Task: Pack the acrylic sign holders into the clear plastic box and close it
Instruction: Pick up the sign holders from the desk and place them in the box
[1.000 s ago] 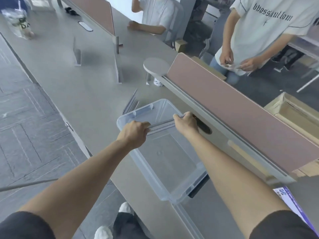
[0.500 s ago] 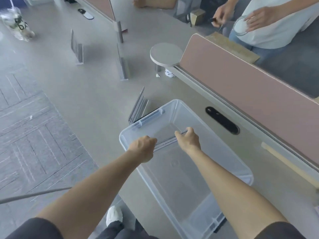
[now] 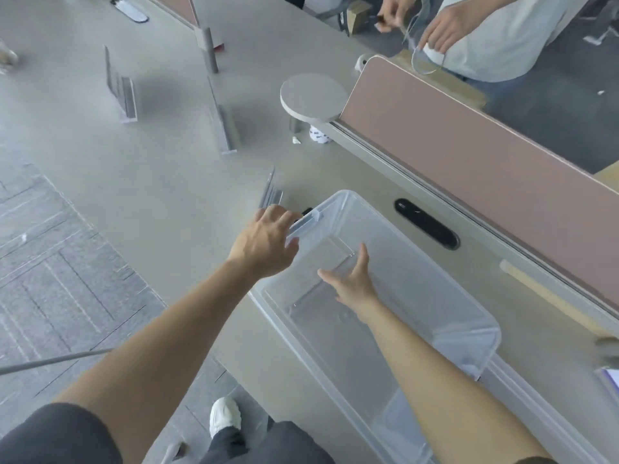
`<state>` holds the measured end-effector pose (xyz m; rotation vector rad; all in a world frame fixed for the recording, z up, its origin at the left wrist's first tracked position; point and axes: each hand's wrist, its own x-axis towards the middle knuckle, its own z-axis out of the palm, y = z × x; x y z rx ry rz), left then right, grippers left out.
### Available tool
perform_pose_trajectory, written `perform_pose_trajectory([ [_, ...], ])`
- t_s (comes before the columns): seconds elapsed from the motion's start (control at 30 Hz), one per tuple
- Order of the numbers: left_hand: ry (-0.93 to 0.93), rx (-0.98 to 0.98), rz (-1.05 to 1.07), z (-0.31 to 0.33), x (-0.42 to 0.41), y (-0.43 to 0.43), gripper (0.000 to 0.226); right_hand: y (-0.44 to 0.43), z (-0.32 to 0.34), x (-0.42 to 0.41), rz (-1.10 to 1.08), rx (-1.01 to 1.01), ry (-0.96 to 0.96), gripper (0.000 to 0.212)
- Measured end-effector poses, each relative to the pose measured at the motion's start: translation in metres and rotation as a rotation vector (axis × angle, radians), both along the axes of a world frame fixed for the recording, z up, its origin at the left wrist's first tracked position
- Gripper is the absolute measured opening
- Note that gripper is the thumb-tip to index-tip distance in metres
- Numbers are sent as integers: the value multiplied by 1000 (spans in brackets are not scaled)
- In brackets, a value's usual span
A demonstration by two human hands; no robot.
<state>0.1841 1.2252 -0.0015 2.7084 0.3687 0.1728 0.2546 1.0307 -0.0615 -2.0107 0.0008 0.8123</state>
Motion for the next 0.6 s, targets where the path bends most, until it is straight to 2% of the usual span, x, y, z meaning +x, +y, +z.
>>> perform_pose_trajectory([
  [0.1,190,20,-46,-15,0,8,62,8,-8,-9,111,4,-7,120],
  [0.17,206,-20,-31,-24,-2,10,67,10,-15,-8,99,62,36,119],
  [0.3,191,-191,163,-28,2,11,69,9,-25,-3,98,126,17,119],
  [0.6,257,-39,153,-23,5,2,51,32,-31,-4,-44,400,151,111],
])
